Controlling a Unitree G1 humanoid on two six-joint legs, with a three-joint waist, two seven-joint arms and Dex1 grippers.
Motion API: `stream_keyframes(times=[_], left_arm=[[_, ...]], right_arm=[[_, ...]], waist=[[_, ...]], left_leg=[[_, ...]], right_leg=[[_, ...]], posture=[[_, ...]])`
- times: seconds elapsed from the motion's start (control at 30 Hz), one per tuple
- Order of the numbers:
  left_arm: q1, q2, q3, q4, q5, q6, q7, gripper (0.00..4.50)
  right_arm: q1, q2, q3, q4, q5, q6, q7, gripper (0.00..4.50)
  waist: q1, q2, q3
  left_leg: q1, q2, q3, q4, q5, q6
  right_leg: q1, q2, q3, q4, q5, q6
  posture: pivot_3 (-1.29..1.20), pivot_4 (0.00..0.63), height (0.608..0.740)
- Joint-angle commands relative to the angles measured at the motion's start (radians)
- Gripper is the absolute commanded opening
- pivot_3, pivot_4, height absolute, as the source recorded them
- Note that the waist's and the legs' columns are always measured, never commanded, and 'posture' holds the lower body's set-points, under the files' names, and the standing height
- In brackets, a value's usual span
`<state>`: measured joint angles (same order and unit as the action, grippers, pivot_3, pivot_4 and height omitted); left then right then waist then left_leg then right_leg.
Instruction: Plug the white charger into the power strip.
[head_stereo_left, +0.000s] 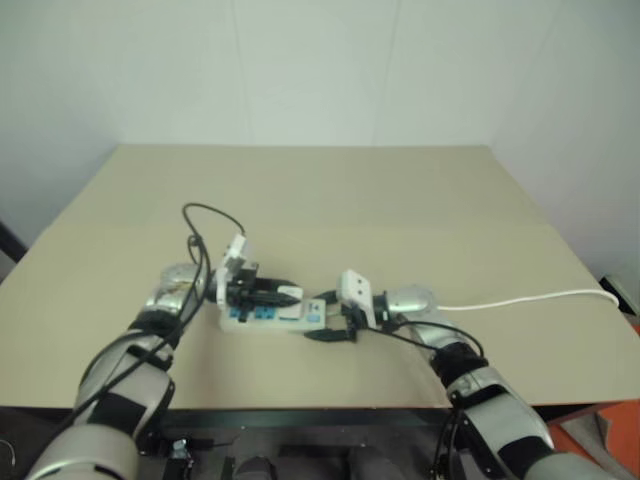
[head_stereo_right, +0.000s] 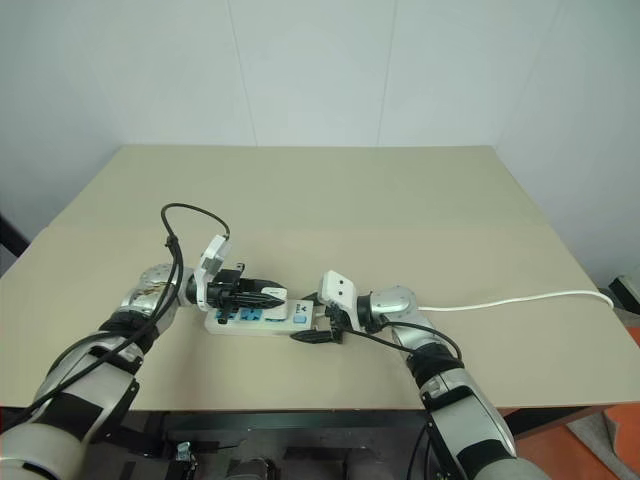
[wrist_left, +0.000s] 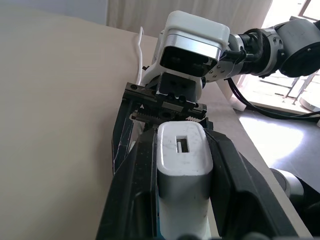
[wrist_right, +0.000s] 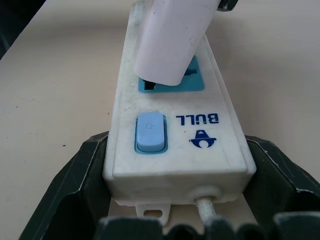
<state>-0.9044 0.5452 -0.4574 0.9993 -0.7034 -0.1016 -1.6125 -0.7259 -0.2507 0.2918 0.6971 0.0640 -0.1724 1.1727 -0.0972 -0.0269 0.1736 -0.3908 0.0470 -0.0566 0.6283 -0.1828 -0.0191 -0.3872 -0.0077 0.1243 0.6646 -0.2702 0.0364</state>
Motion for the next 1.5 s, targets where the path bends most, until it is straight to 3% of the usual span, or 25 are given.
stream_keyframes(times=[0.03,0.47,0.63,0.73,1.23,1.37,1.5], left_arm=[[-0.011,-0.002,-0.016,0.043,0.063,-0.074,-0.002,1.01],[0.081,0.043,-0.01,0.035,0.09,-0.247,-0.002,1.01],[0.084,0.03,0.009,0.106,0.151,-0.293,-0.002,1.01],[0.088,0.02,0.016,0.181,0.263,-0.379,-0.002,1.01],[0.058,-0.025,0.173,0.232,0.35,-0.254,-0.002,1.01],[0.05,-0.036,0.25,0.235,0.327,-0.236,-0.002,2.36],[0.05,-0.03,0.267,0.225,0.362,-0.26,-0.002,3.59]], right_arm=[[0.02,-0.013,0.005,0.007,-0.034,0.007,-0.022,3.44],[0.033,-0.009,0.004,-0.003,-0.02,-0.029,-0.01,3.44],[0.037,-0.007,0.007,-0.006,-0.021,-0.038,-0.012,3.44],[0.039,-0.009,0.008,-0.008,-0.023,-0.041,-0.013,3.44],[0.044,-0.01,0.009,-0.008,-0.035,-0.043,-0.03,3.44],[0.044,-0.005,0.012,-0.007,-0.038,-0.044,-0.034,3.44],[0.043,-0.003,0.013,-0.005,-0.038,-0.043,-0.033,3.44]], waist=[[0.001,0.0,-0.001],[0.0,0.0,-0.005],[0.0,0.0,-0.005],[0.001,0.002,-0.011],[0.004,0.008,-0.019],[-0.003,0.009,-0.018],[-0.001,0.009,-0.018]], left_leg=[[0.0,0.0,0.0,0.0,0.0,0.0],[0.001,0.0,0.0,0.0,0.0,0.0],[0.001,0.0,0.0,0.0,0.0,0.0],[0.001,0.0,0.001,0.0,0.0,0.0],[0.013,-0.001,0.0,-0.001,0.0,0.0],[0.012,-0.001,0.0,-0.001,0.0,0.0],[0.001,-0.001,0.0,-0.003,0.0,0.0]], right_leg=[[0.0,0.0,0.0,0.0,0.0,0.0],[0.0,0.0,0.001,-0.001,0.0,0.0],[0.001,0.0,0.001,-0.001,0.0,0.0],[0.001,0.0,0.001,-0.001,0.0,0.0],[0.014,0.0,0.001,-0.002,-0.002,-0.001],[0.012,0.0,0.002,-0.002,-0.002,-0.001],[0.0,0.0,0.001,-0.002,-0.002,0.0]], posture=[[0.0,0.15,0.74],[0.0,0.15,0.74],[0.0,0.15,0.74],[0.0,0.15,0.74],[0.0,0.15,0.74],[0.0,0.15,0.74],[0.0,0.15,0.74]])
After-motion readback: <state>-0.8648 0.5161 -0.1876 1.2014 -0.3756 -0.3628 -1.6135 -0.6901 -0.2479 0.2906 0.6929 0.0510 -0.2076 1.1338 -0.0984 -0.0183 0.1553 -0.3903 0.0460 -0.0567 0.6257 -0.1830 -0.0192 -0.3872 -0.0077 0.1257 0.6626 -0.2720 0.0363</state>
